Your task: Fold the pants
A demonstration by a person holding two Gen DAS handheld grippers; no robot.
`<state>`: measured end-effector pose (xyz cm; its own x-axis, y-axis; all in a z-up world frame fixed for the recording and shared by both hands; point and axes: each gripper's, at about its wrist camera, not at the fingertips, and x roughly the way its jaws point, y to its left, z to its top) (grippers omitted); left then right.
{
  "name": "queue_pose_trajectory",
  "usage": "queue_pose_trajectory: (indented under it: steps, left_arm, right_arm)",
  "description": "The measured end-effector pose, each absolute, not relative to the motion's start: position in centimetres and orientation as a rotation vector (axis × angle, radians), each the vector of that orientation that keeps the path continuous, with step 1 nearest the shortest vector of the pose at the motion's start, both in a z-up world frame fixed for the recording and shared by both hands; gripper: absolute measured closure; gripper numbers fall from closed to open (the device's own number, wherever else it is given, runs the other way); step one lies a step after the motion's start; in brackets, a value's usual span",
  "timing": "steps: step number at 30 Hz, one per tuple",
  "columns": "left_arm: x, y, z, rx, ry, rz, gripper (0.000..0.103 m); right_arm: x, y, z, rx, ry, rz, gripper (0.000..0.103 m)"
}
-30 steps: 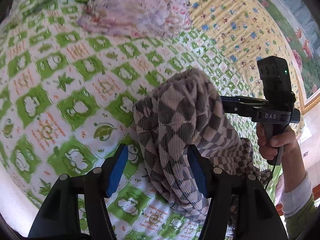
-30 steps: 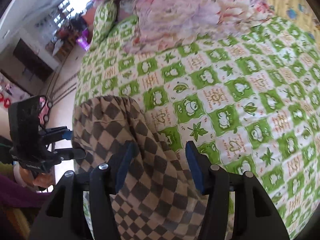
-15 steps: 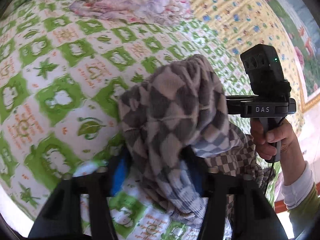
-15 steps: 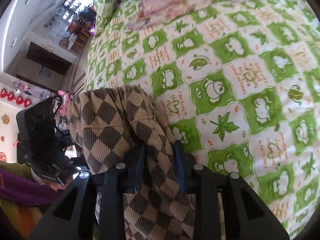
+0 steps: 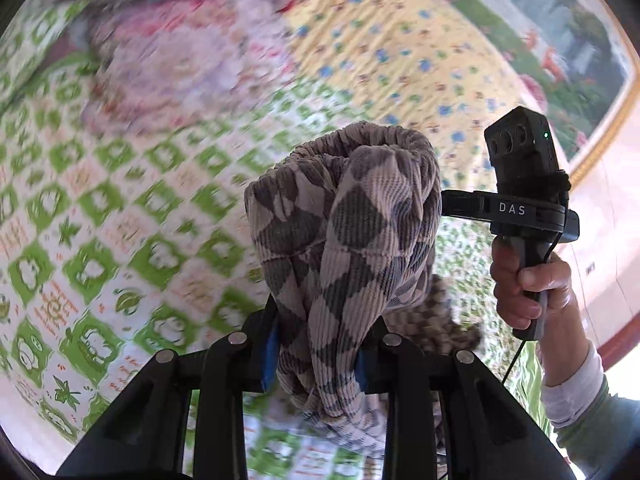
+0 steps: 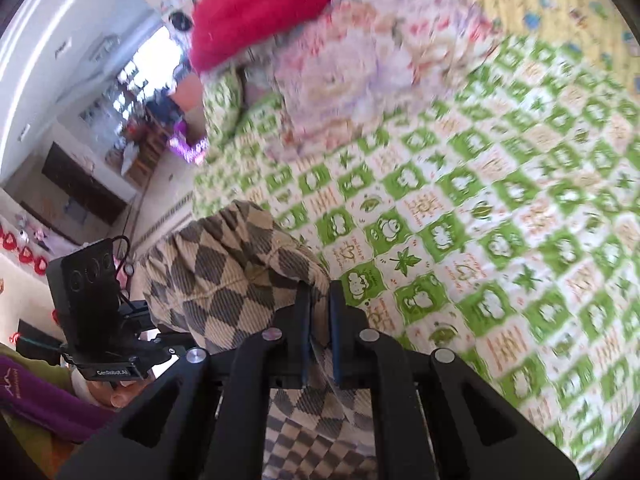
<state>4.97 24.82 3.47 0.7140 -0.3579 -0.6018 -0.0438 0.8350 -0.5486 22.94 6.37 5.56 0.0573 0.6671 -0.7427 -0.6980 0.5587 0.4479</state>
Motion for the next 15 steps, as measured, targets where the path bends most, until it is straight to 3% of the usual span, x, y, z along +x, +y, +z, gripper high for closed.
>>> queue_pose_trajectory:
  steps: [7, 15]
  left_arm:
    - [4.0, 19.5, 8.6, -0.466, 0.684, -0.323, 0.074]
    - [3.1, 12.1, 11.1, -0.306, 0.655, -0.436, 0.074]
  right_arm:
    - [19.9, -1.2, 8.9, 0.123, 0.984, 0.994, 0.094]
    - [16.5, -8.2, 8.5, 0.243, 0.911, 0.937, 0.094]
